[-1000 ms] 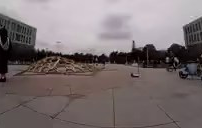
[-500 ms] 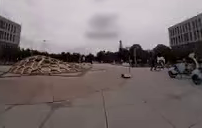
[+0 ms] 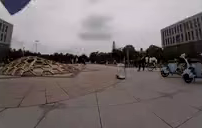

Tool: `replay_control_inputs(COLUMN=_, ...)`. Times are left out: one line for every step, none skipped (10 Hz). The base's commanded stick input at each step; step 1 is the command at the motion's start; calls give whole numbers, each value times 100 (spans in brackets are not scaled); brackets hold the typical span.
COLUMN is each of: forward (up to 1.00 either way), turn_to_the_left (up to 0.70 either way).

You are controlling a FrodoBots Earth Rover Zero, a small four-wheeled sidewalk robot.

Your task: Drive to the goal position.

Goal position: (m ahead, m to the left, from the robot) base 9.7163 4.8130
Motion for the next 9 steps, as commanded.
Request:
replay_control_inputs(forward=70, turn_to_the_left=1)
replay_control_inputs(forward=70, turn_to_the_left=1)
replay_control_inputs(forward=70, turn_to_the_left=1)
replay_control_inputs(forward=70, turn_to_the_left=1)
replay_control_inputs(forward=70, turn_to_the_left=1)
replay_control_inputs(forward=70, turn_to_the_left=1)
replay_control_inputs(forward=70, turn_to_the_left=1)
replay_control_inputs(forward=70, turn_to_the_left=1)
replay_control_inputs(forward=70, turn_to_the_left=1)
